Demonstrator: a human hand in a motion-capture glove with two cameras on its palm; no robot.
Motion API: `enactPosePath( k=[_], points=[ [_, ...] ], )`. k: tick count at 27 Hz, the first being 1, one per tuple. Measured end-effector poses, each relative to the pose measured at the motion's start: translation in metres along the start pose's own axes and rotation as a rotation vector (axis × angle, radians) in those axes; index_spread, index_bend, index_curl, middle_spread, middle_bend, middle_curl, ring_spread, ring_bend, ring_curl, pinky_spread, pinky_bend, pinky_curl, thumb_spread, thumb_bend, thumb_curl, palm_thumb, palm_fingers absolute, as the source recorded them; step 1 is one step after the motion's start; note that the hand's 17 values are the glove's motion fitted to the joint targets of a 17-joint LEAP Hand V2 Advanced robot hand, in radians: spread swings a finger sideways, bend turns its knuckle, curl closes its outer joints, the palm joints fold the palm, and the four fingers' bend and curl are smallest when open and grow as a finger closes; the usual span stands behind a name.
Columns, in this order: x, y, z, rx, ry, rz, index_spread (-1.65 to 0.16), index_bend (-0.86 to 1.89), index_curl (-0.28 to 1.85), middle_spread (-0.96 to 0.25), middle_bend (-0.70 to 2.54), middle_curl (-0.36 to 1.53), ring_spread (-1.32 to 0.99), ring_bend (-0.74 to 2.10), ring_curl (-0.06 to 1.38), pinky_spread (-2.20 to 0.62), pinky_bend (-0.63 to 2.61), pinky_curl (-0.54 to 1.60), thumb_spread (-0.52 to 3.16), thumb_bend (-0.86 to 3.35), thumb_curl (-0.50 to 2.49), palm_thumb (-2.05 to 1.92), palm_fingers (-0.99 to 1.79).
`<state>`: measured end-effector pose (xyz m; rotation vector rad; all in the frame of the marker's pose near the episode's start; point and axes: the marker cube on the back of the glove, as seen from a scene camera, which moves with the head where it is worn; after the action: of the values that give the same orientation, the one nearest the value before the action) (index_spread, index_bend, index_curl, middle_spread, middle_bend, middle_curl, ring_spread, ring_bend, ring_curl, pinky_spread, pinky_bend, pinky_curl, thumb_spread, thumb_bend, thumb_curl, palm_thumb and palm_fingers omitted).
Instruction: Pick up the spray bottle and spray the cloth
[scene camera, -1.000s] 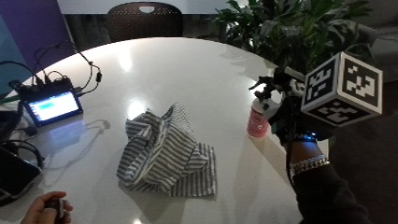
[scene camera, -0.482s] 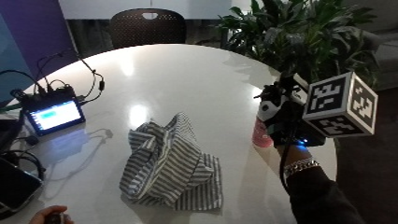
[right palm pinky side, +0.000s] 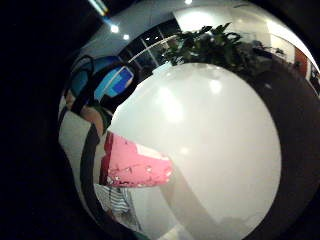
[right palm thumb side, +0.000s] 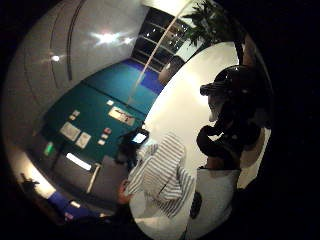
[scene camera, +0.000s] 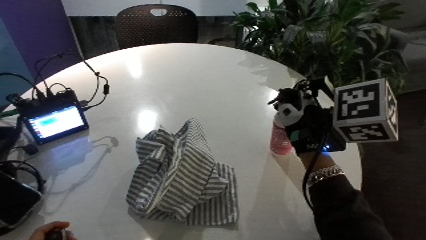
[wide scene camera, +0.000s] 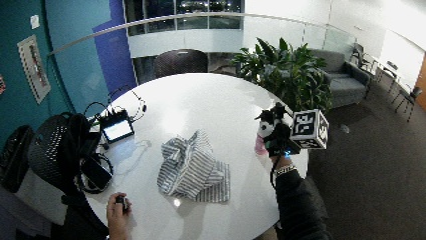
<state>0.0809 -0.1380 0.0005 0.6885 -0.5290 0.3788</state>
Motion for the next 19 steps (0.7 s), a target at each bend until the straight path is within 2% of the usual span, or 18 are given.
enactPosePath(
  k=[4, 10, 19],
  points=[
    [-0.001, -0.001, 0.007, -0.134, -0.103, -0.016, -0.28, 0.16, 0.39, -0.22, 0.44, 0.47, -0.21, 0.44, 0.39, -0.13, 0.29, 0.36, 0.68, 0.04, 0.55, 1.04, 1.23],
    [-0.011, -0.005, 0.002, -0.304, -0.06, -0.082, -0.27, 0.13, 0.38, -0.21, 0.51, 0.5, -0.21, 0.5, 0.41, -0.07, 0.24, 0.35, 0.72, 0.06, 0.59, 1.09, 1.18],
    [-0.077, -0.012, -0.017, -0.653, 0.202, -0.37, -0.27, 0.12, 0.38, -0.2, 0.53, 0.52, -0.22, 0.55, 0.43, -0.09, 0.29, 0.37, 0.75, 0.04, 0.64, 1.11, 1.2]
  ],
)
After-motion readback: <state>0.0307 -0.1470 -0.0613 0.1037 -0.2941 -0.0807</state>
